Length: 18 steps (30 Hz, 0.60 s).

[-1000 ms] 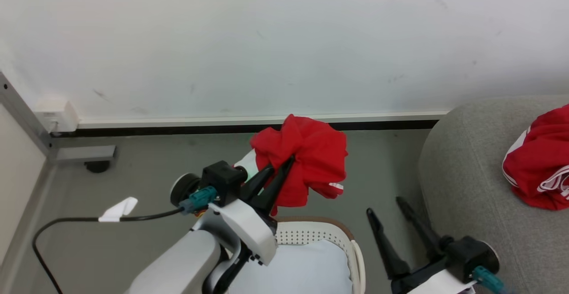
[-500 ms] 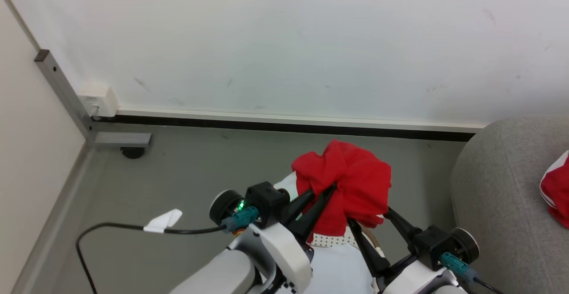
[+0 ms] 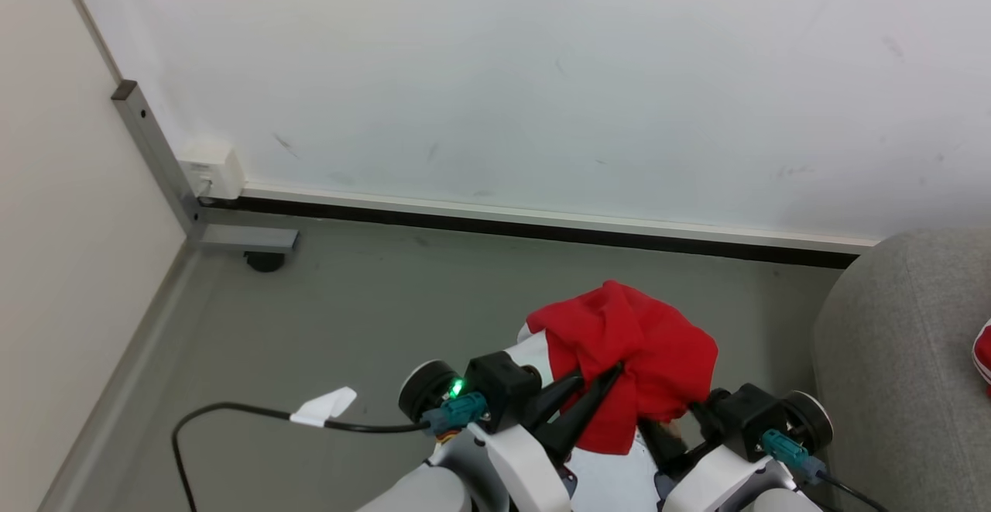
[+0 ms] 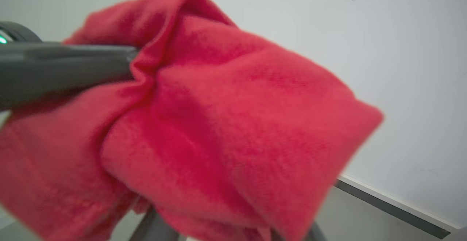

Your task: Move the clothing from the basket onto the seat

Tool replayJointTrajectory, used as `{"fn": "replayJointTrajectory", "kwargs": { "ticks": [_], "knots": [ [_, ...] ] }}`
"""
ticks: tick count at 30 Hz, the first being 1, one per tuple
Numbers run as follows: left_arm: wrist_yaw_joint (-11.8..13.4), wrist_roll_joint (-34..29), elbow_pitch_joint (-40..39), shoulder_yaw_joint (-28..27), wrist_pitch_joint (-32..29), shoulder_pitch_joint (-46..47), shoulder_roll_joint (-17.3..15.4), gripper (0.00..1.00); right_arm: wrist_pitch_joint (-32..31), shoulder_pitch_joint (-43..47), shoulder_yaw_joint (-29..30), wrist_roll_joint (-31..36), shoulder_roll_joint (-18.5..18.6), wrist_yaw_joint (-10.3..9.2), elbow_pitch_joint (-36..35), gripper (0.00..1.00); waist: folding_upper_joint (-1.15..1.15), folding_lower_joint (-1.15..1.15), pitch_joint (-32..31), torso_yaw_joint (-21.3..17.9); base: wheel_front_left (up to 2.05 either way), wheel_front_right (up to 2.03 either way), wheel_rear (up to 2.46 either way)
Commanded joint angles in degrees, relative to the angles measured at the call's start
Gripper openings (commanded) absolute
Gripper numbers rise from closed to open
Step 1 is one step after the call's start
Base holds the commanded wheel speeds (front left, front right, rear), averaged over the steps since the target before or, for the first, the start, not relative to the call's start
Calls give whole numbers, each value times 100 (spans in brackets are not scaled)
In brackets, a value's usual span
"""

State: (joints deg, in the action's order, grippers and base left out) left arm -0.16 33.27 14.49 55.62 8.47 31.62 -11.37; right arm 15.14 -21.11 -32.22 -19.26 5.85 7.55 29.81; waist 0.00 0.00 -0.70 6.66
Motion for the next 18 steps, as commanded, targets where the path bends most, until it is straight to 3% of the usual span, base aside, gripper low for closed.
{"fn": "replayJointTrajectory", "kwargs": {
  "ticks": [1, 17, 18],
  "knots": [
    [-21, -2, -18, 1, -6, -72, 11, 0, -1, -84, 2, -60, 7, -13, 15, 0, 0, 0, 4, 15, 0, 0, 0],
    [92, 139, 10, -120, 80, -1, -108, 0, -1, 22, 190, -294, -52, -13, -192, 0, 0, 0, 87, -113, 0, 0, 0],
    [101, 142, 12, -119, 85, -2, -108, 4, 0, 25, 224, -312, -53, -13, -221, 0, 0, 0, 89, -125, 0, 0, 0]
  ]
}}
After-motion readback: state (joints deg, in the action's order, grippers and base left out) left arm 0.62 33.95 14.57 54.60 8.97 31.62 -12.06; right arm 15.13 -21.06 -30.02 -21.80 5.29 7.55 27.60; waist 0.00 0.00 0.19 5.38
